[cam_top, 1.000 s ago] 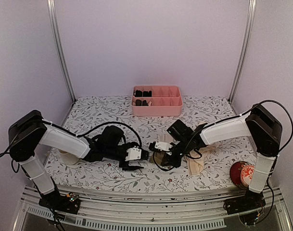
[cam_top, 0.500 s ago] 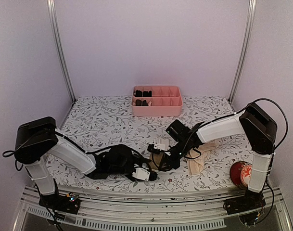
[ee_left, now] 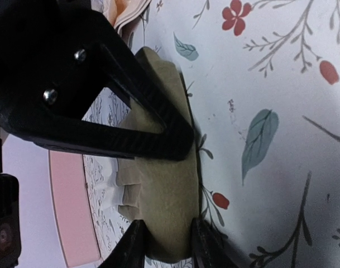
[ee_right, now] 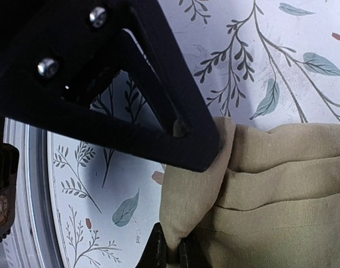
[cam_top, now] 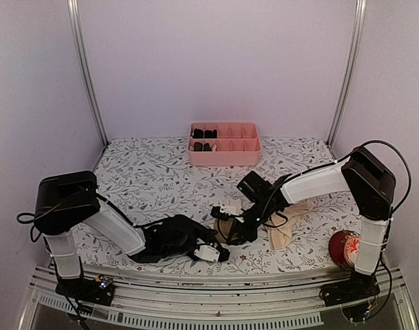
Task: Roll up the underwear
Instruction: Roll the underwear at the center of the board.
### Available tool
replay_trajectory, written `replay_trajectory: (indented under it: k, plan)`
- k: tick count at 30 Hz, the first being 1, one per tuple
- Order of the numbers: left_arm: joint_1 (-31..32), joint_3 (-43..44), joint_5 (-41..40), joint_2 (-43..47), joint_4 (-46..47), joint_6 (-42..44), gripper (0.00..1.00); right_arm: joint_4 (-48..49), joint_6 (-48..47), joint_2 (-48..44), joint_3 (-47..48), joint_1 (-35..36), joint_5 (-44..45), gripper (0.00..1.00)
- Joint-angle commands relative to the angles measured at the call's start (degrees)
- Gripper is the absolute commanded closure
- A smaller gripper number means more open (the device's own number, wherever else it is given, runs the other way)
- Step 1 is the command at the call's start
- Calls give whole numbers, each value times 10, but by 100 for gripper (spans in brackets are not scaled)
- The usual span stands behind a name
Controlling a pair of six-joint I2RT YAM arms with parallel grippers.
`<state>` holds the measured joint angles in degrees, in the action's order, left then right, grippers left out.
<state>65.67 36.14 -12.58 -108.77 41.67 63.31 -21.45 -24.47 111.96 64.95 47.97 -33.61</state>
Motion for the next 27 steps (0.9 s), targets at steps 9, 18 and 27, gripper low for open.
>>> replay_trajectory:
  k: [9, 18, 27]
  plan:
    - [11, 15, -7, -28, -76, -20, 100, -43, 0, 18, -10, -2, 27, 97]
    - [-6, 87, 86, -10, -276, -119, 100, 28, 39, -114, -69, -3, 154, 51]
    - [-65, 198, 240, -33, -479, -189, 100, 163, 74, -327, -186, 11, 417, 19]
